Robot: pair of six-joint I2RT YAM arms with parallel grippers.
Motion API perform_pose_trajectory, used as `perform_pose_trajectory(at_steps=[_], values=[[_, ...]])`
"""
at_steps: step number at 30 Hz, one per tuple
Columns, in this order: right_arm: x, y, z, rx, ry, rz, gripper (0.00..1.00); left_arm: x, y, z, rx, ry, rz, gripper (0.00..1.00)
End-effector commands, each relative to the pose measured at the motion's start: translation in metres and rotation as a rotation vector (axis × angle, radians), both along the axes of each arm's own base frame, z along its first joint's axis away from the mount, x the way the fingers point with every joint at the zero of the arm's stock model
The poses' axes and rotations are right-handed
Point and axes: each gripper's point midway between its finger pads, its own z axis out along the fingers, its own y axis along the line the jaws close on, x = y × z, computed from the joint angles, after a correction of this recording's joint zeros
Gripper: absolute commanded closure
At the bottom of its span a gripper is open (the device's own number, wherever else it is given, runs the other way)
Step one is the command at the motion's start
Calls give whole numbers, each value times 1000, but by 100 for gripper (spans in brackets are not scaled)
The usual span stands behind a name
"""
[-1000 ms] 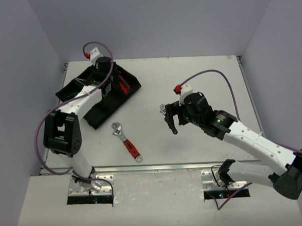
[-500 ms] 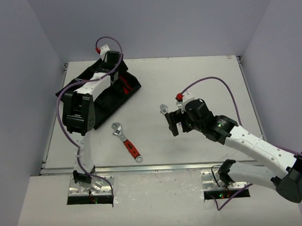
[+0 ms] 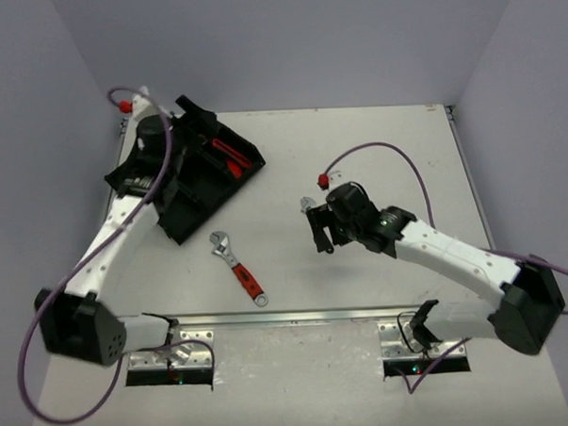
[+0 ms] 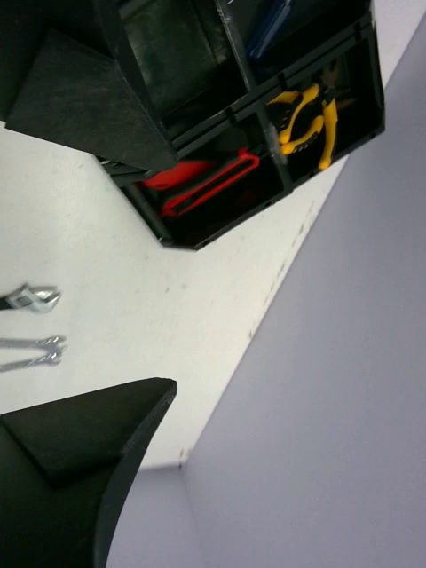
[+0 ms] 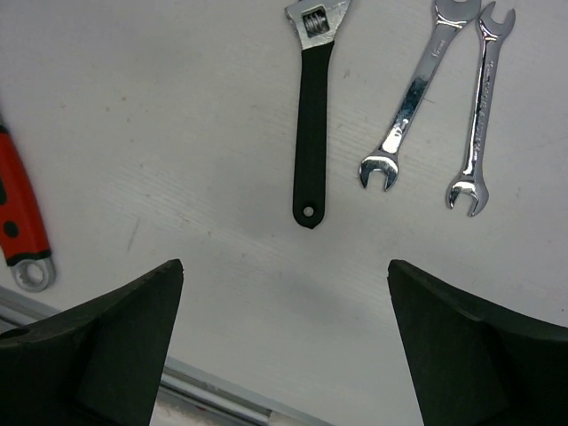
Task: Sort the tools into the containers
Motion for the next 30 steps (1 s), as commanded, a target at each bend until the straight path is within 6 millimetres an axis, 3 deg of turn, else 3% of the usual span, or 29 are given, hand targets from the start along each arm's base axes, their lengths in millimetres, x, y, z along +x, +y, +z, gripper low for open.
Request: perform_pose_trajectory(at_steps=[1, 2, 4, 7, 11, 16, 21, 30], values=[[34, 10, 1, -47, -1, -63, 13, -80, -22, -6, -157, -81, -173, 0], [39, 9, -6, -69, 25, -71, 22, -97, -24, -19, -158, -63, -201, 0], [43, 18, -28, -107, 122, -40, 27, -121, -23, -36, -137, -9, -229, 0], [56, 27, -35, -141, 178, -19, 37, -149, -19, -48, -96, 27, -249, 0], [79, 31, -58, -194, 293, -18, 55, -184, -8, -48, 8, 31, -275, 0], [103, 28, -78, -250, 346, -20, 58, -199, 9, -66, 117, 104, -246, 0], [114, 22, -108, -278, 416, -29, 59, -202, 1, -68, 104, 82, -291, 0], [105, 27, -153, -260, 553, 17, 74, -202, -8, -72, 98, 81, -345, 0]])
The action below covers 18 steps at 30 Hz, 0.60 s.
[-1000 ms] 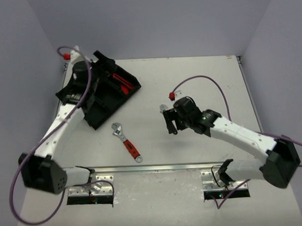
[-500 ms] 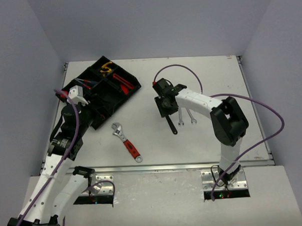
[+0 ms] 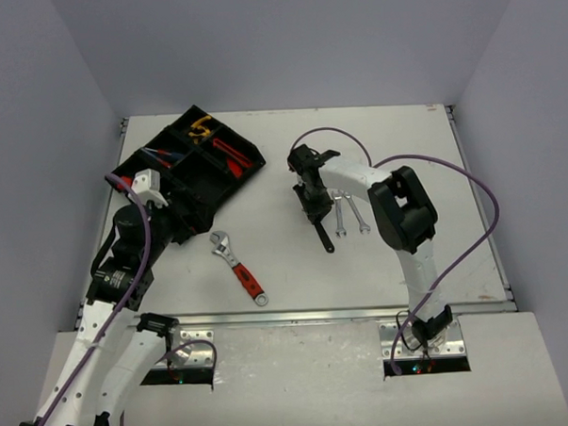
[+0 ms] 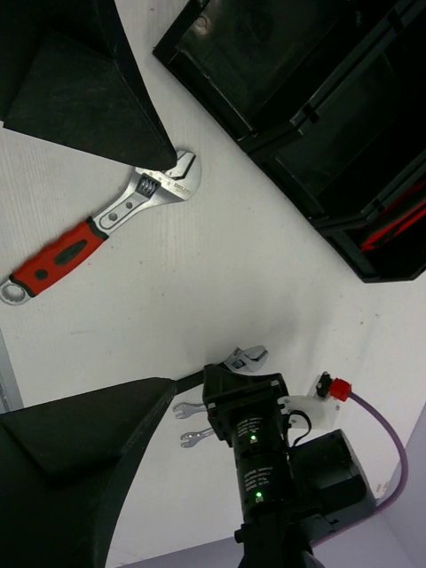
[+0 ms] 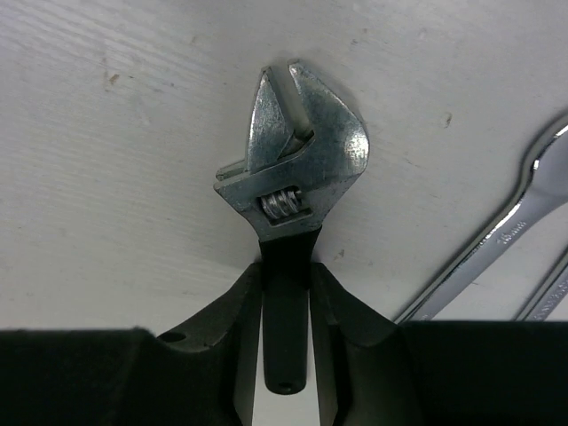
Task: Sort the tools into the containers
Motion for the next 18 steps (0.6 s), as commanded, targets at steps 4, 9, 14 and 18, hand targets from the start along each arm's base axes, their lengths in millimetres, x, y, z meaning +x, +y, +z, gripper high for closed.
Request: perform_pose_trajectory(at_steps=[4, 9, 14, 18], values=[[-10, -3, -30, -19, 82, 0, 78, -1, -4, 7, -1, -44, -34, 0], [-13, -3, -34, -20, 101, 8, 91, -1, -8, 6, -11, -40, -51, 0], [-13, 5, -5, 25, 17, 20, 100, 1, -19, 5, -80, -37, -82, 0], [-16, 15, 38, 79, -109, 54, 100, 3, -44, -18, -217, 2, -160, 0]])
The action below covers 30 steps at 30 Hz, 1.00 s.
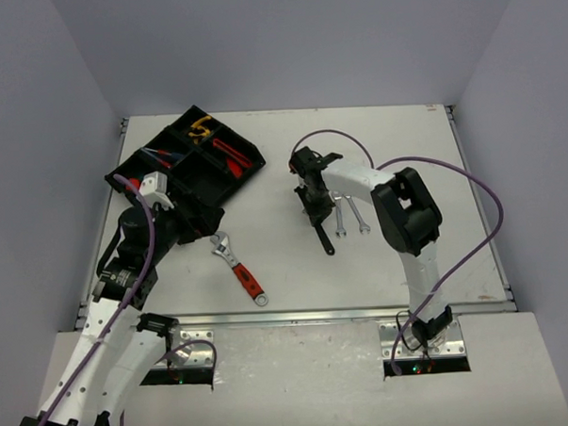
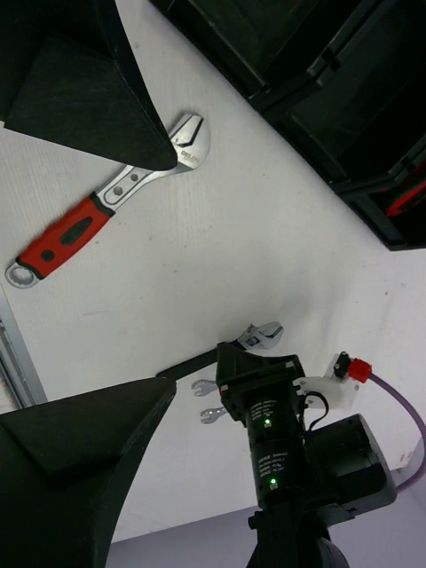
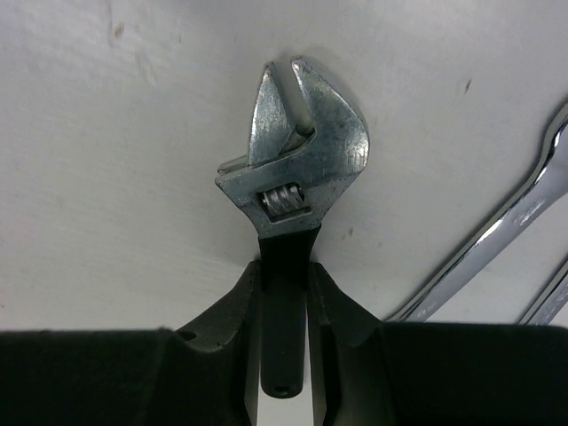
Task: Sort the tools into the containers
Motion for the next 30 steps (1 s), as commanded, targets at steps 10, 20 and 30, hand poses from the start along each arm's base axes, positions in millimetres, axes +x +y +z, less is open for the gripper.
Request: perform_pose_trajectory(at_steps=[10, 20, 30], values=[[-29, 32, 71, 179, -154, 92, 100, 12, -63, -51, -352, 86, -152, 0], [-70, 100, 136, 450, -307, 253, 100, 23, -103, -31, -520, 17, -169, 2], [-104, 135, 182, 680, -334, 368, 100, 32, -113, -41, -548, 85, -135, 10]])
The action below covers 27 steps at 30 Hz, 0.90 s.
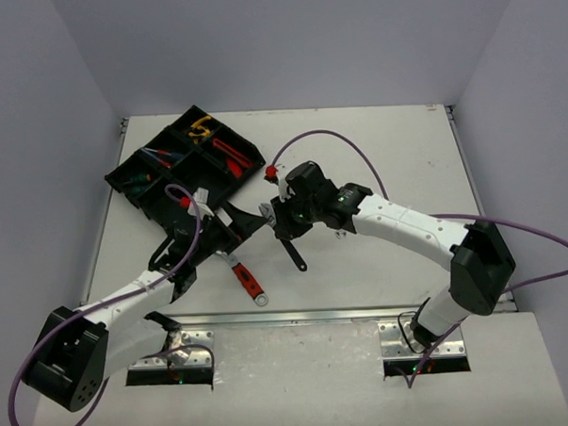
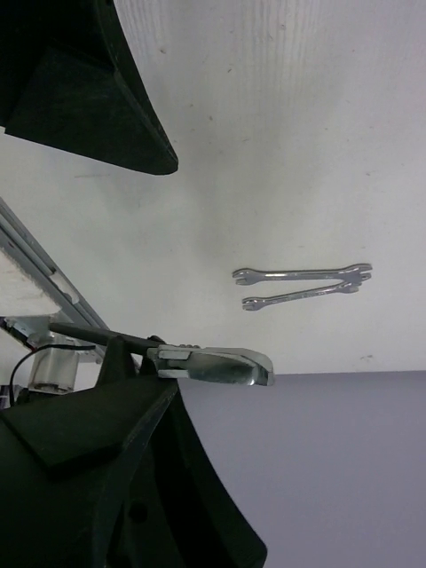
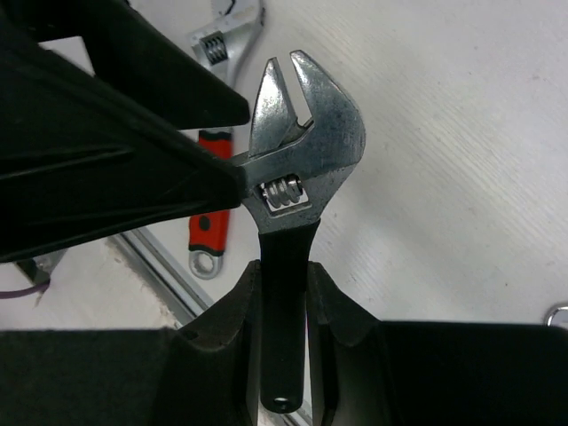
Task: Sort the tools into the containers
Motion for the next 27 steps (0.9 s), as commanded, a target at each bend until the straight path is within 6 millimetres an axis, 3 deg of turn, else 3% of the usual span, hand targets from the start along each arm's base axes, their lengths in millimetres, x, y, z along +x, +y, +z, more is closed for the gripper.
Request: perform_pose_trajectory(at_steps=[1, 5, 8, 11, 15, 17, 19, 20, 21, 23, 25, 27], values=[[-7, 31, 41, 183, -49, 83, 100, 15, -9, 40, -83, -100, 17, 12], [-6, 36, 49, 210, -61, 89, 100, 14, -16, 50, -105, -126, -12, 31], [-5, 39, 53, 220, -63, 89, 100, 12, -23, 54, -117, -134, -36, 37], [-4, 42, 58, 236, -68, 89, 100, 8, -30, 58, -137, -143, -64, 72], [-4, 46, 62, 249, -67, 95, 100, 3, -37, 66, -169, -167, -104, 100], [-3, 45, 61, 245, -70, 91, 100, 2, -39, 70, -164, -189, -118, 100], [-1, 41, 57, 243, -92, 74, 92, 14, -37, 71, -76, -170, -96, 100], [-1, 38, 56, 240, -97, 67, 80, 23, -31, 70, -11, -191, -58, 100], [-1, 34, 50, 227, -97, 54, 61, 30, -26, 70, 39, -199, -26, 100], [4, 17, 52, 200, -143, -18, 7, 56, 2, 66, 215, -186, 107, 100], [6, 2, 52, 173, -172, -67, 1, 72, 26, 64, 319, -164, 203, 100], [7, -21, 56, 143, -212, -135, 1, 96, 66, 66, 425, -134, 330, 100]])
